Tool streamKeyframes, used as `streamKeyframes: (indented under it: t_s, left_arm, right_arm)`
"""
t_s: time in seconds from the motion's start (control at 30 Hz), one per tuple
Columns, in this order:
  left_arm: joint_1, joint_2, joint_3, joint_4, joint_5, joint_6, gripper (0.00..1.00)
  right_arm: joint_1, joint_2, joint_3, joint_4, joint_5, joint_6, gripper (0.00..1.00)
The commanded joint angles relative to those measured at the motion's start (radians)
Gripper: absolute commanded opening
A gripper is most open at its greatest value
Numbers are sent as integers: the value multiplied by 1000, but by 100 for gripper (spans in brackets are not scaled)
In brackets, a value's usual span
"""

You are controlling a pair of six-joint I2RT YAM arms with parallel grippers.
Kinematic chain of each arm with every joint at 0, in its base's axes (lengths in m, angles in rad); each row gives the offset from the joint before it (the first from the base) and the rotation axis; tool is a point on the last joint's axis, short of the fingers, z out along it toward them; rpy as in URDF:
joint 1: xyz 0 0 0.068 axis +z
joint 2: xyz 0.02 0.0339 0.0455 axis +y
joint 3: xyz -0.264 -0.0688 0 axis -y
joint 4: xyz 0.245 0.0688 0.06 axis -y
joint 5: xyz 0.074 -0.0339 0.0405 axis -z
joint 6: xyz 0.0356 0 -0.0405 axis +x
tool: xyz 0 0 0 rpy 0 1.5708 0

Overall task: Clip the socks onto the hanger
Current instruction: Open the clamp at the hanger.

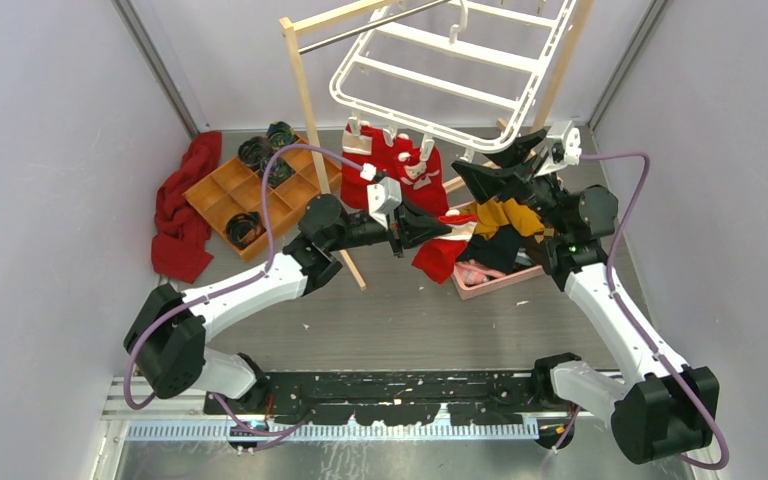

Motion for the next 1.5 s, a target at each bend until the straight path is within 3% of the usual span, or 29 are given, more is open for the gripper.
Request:
streamKeyframes:
  t_s: [0.0,0.33,0.9,1.13,1.47]
  left_arm:
    - [4,-1,43,47,-12,8,0]
    - [4,-8,44,29,-19,17,0]
    - [26,-7,101,-52,-82,47,0]
    - [50,11,164,-135,-97,16,0]
    - [54,33,198,-132,-95,-12,0]
  right_arm:
    - [5,10,42,76,25,14,66]
    - [5,35,52,103,27,29,53]
    - [5,2,67,102,-13,117,9]
    - [6,-12,69,93,-34,196,5]
    - [6,-14,66,93,-55,213,4]
